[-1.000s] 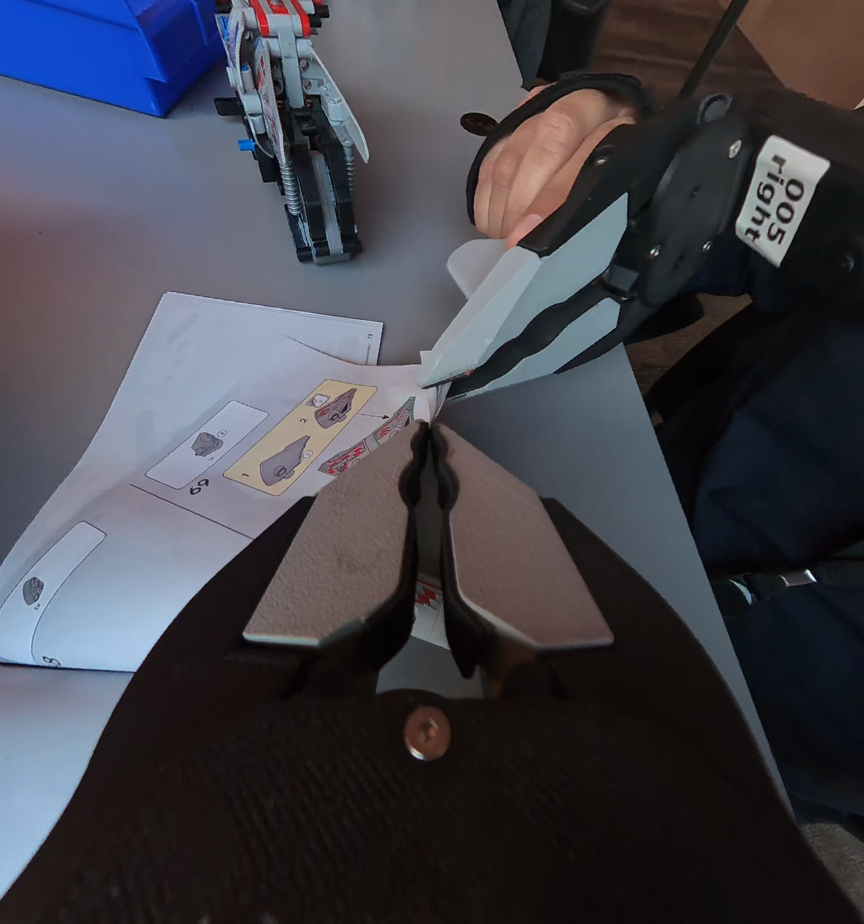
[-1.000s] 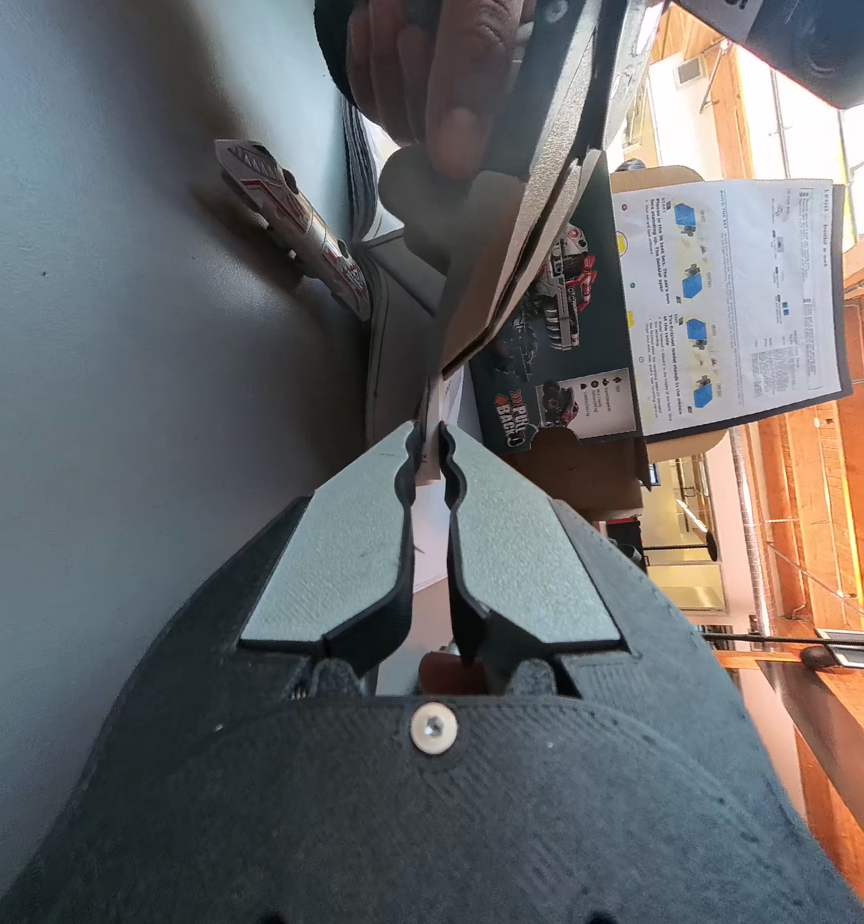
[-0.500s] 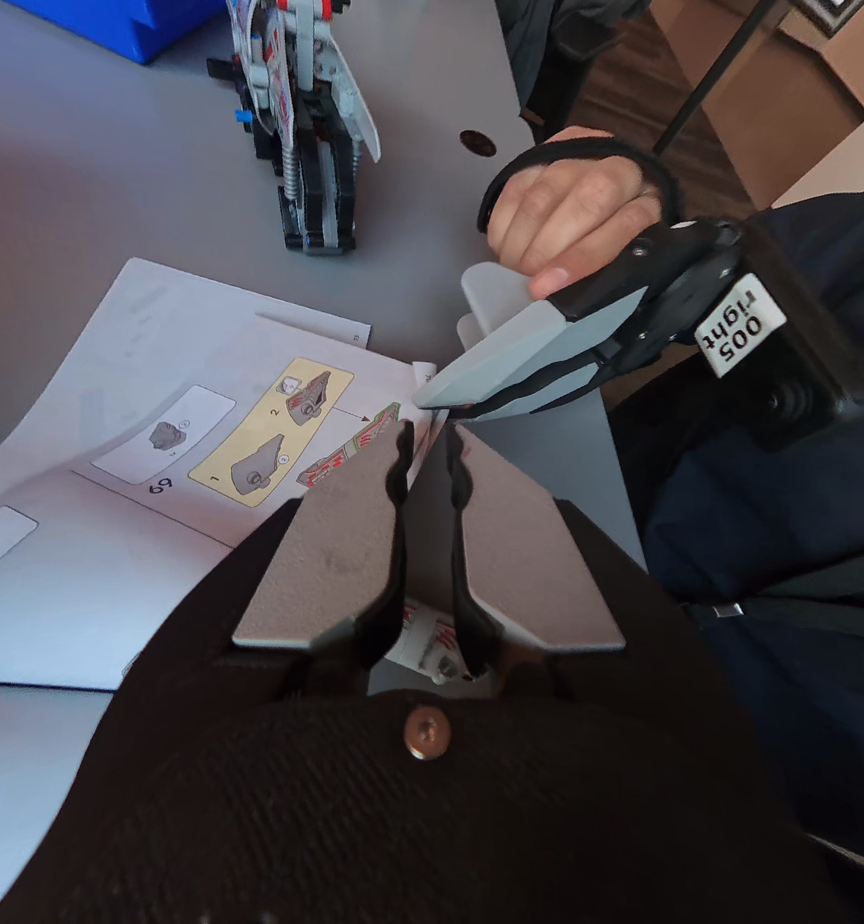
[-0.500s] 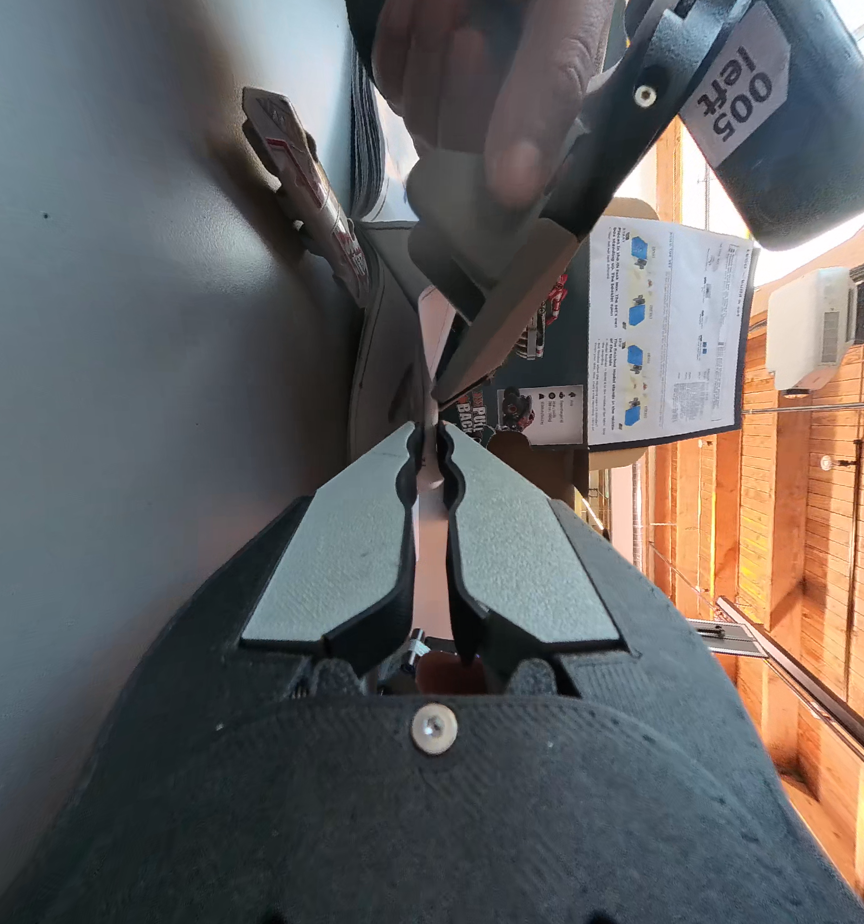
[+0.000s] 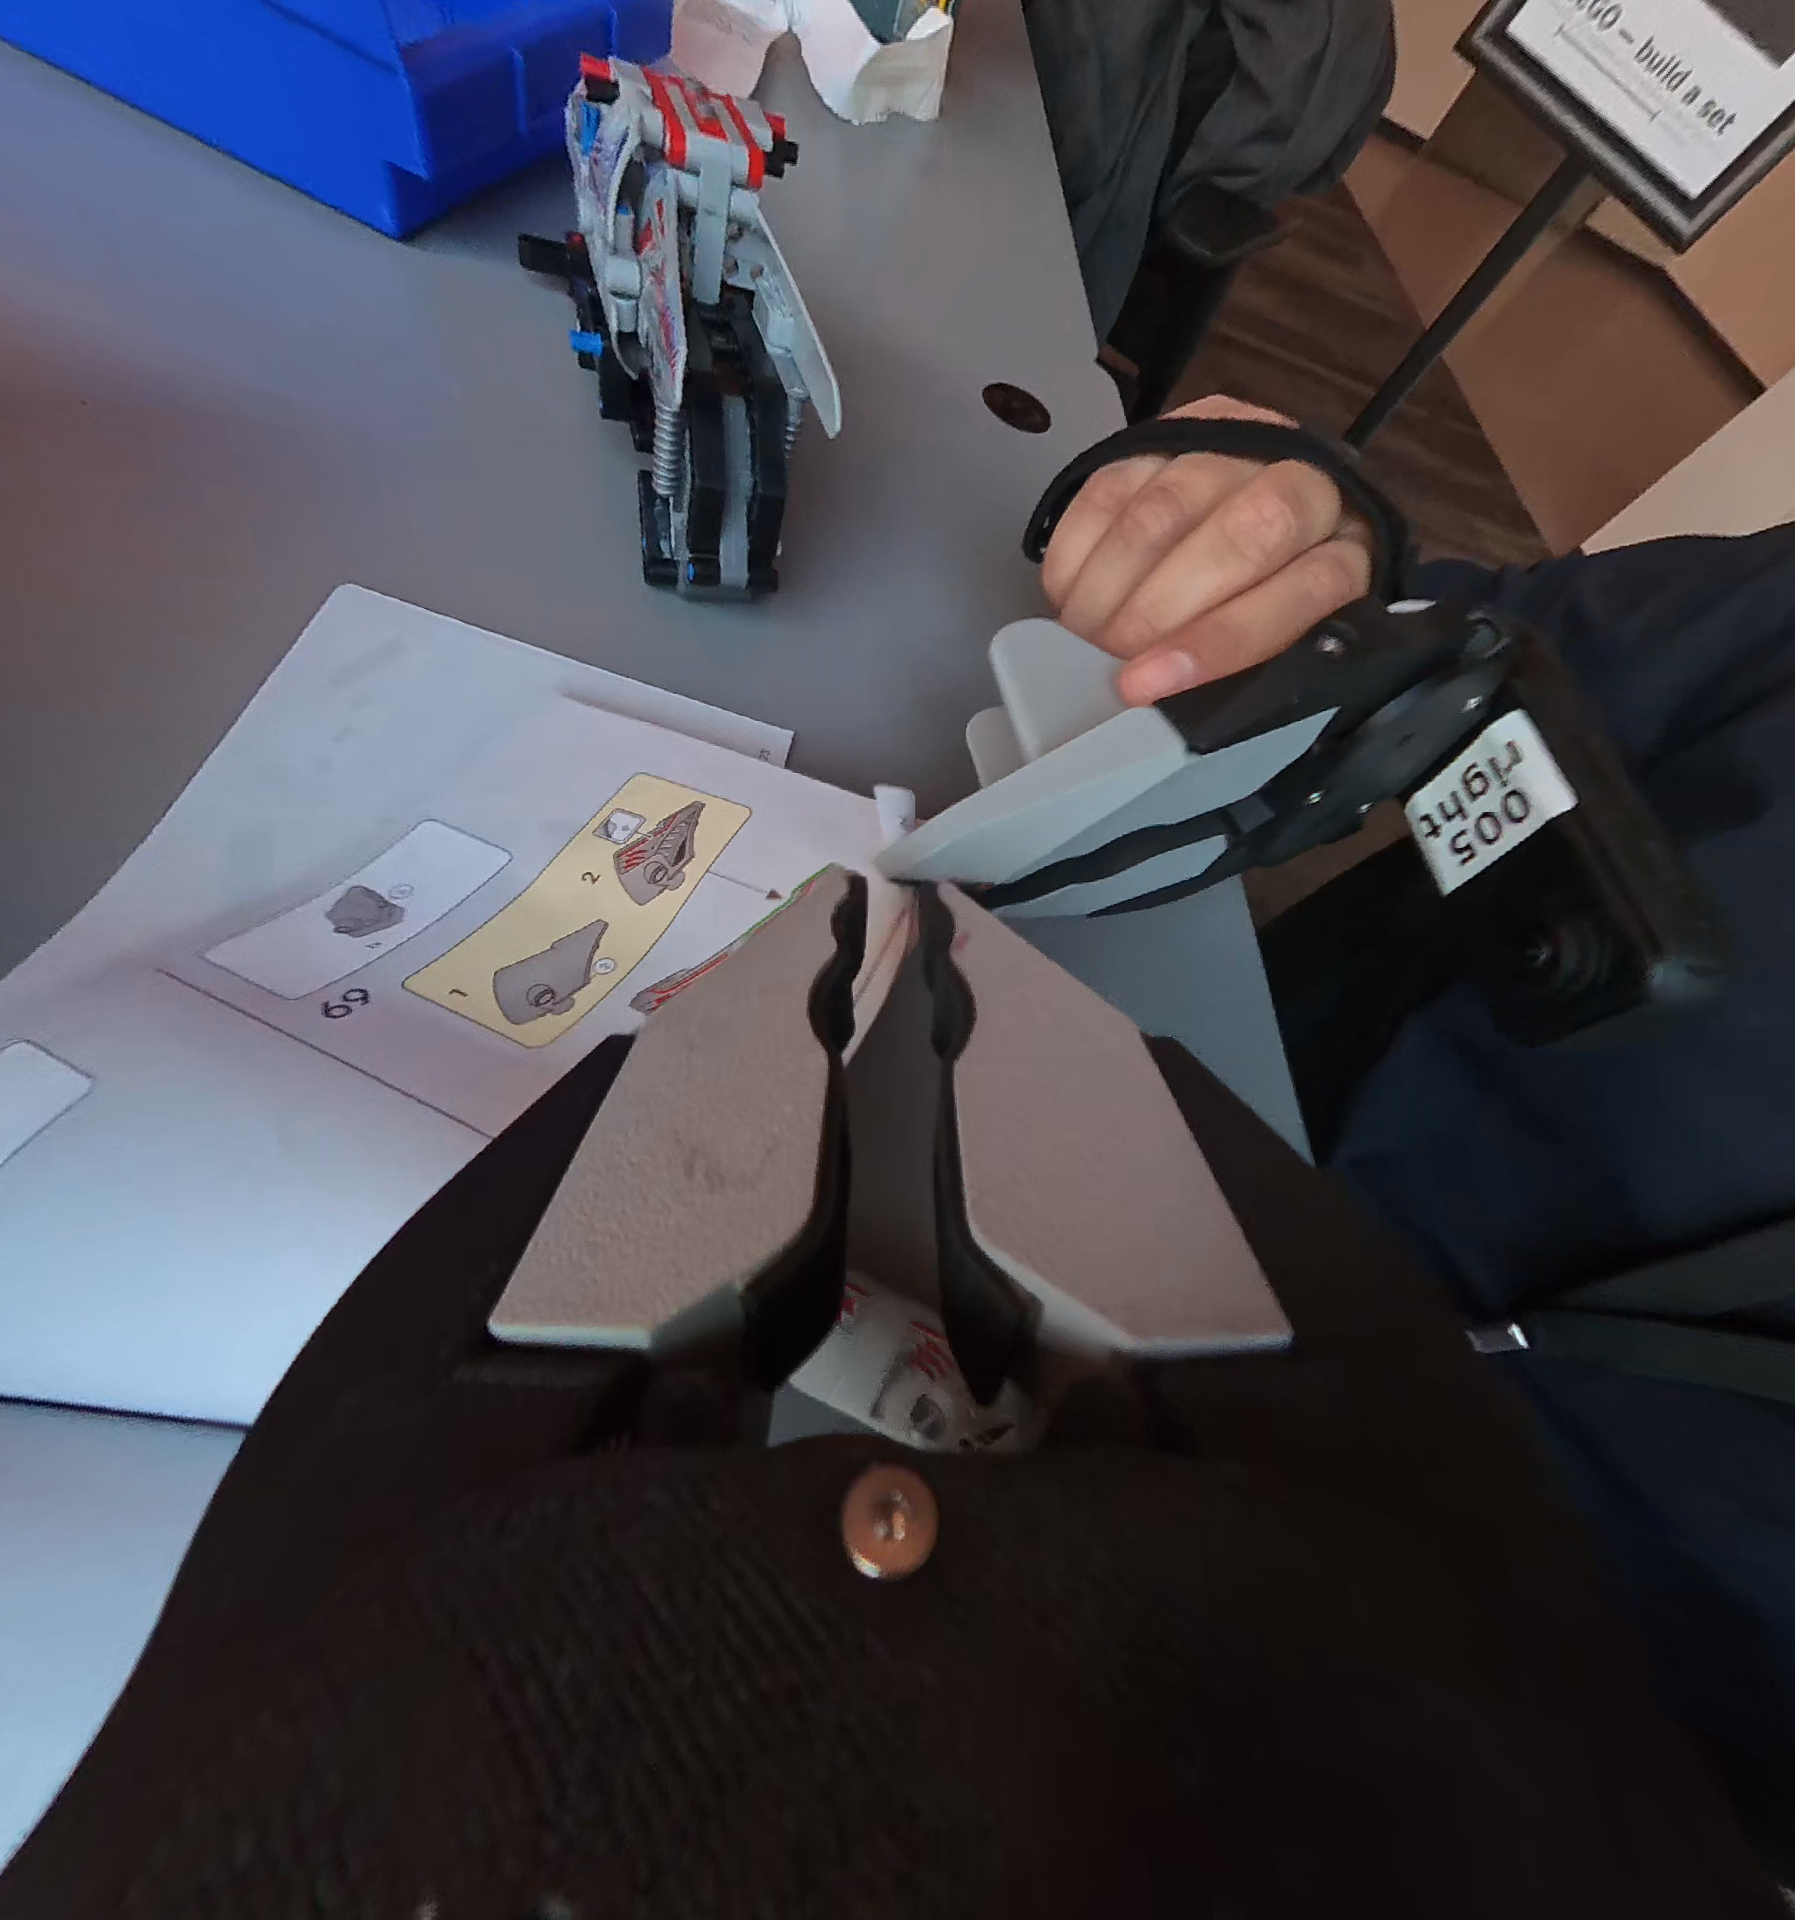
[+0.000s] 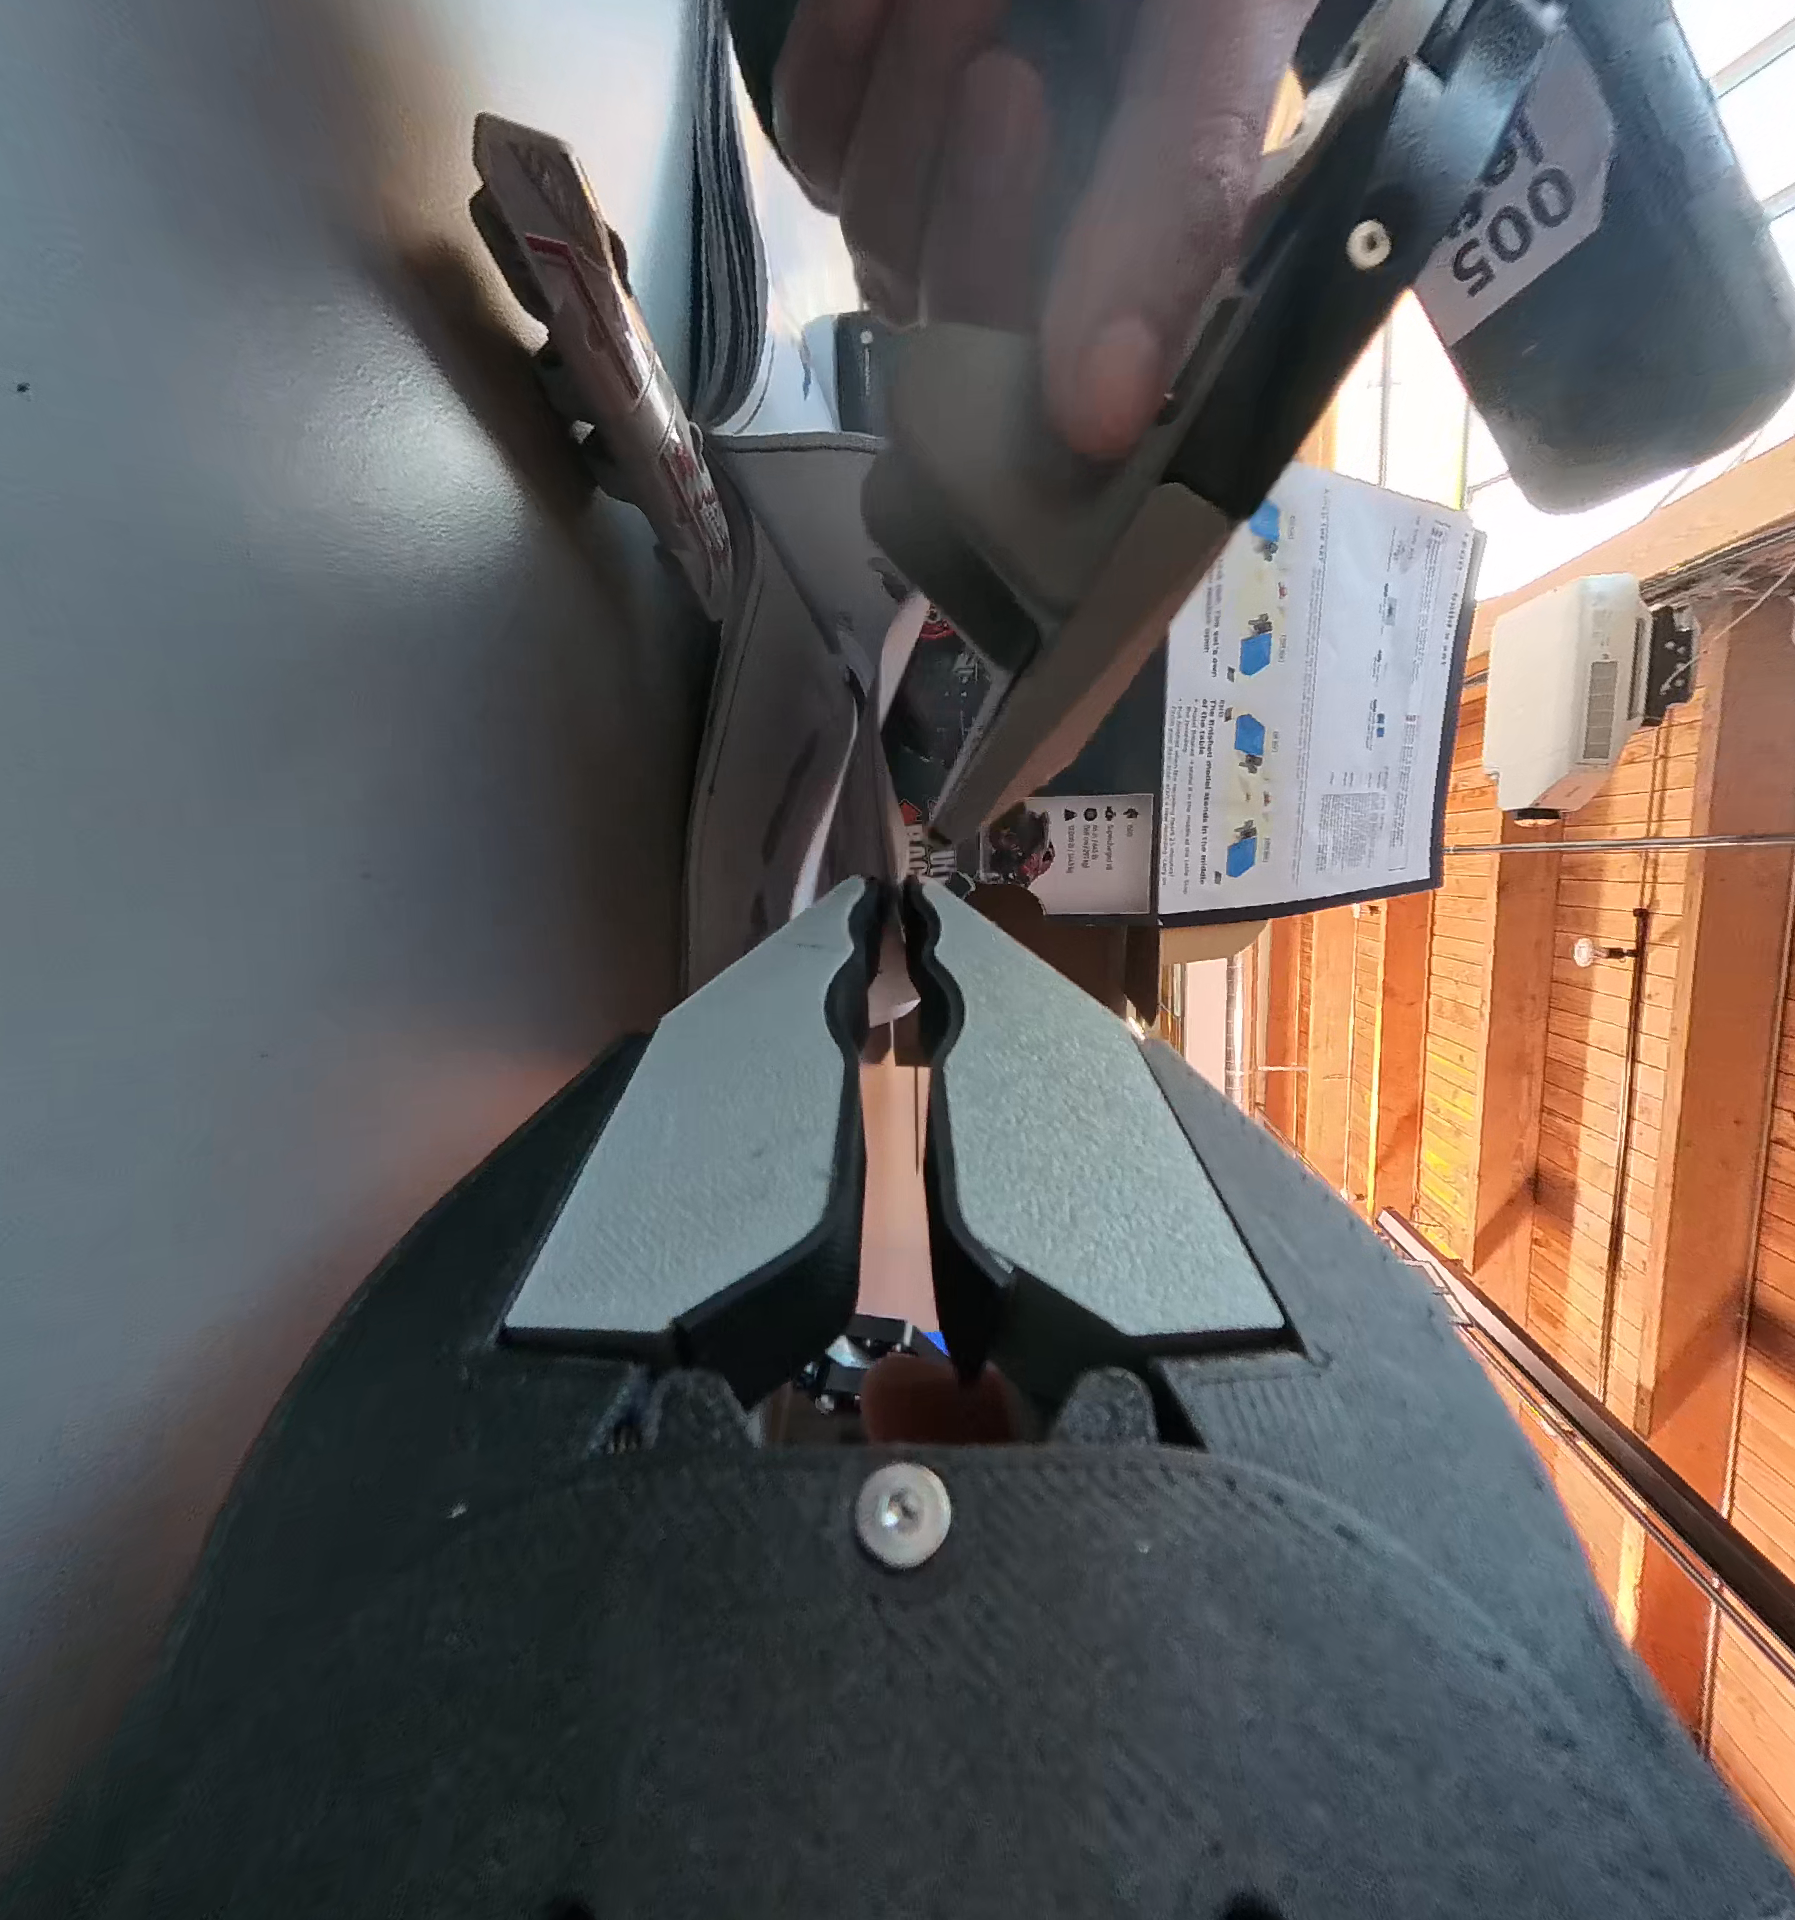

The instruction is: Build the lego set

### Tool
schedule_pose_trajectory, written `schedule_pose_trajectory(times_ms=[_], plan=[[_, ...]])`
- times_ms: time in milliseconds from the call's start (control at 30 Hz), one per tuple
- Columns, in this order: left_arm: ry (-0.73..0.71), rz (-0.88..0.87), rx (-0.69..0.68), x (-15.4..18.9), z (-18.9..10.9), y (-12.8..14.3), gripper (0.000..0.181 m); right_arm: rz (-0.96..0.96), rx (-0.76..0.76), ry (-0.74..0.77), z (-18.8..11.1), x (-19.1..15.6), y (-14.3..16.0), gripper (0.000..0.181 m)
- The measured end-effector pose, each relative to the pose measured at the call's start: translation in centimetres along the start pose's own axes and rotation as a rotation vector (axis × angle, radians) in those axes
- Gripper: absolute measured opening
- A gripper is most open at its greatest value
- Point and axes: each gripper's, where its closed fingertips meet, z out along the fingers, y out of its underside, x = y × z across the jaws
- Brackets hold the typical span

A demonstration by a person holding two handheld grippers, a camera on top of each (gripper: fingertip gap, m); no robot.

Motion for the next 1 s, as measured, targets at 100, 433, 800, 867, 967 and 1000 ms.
schedule_pose_trajectory(times_ms=[100, 433, 800, 867, 967, 1000], plan=[[-0.029, 0.021, -0.04, -0.3, 0.4, 0.6, 0.006, 0.012, 0.003, 0.005, -0.1, 0.2, 0.0, 0.0], [0.009, 0.018, -0.048, 0.3, 0.8, 0.8, 0.008, 0.014, 0.0, 0.002, 0.0, 0.1, 0.0, 0.0], [0.005, 0.012, -0.044, 0.3, 1.2, 0.7, 0.0, 0.022, 0.002, 0.001, -0.1, 0.2, -0.1, 0.001], [-0.006, 0.011, -0.038, 0.1, 1.2, 0.7, 0.0, 0.023, 0.001, 0.001, -0.1, 0.2, 0.0, 0.0], [-0.026, 0.029, -0.037, 0.0, 1.2, 0.6, 0.0, 0.037, 0.007, 0.002, -0.1, 0.3, -0.1, 0.001], [-0.035, 0.034, -0.032, -0.1, 1.2, 0.5, 0.0, 0.044, 0.009, 0.005, -0.1, 0.4, 0.0, 0.0]])
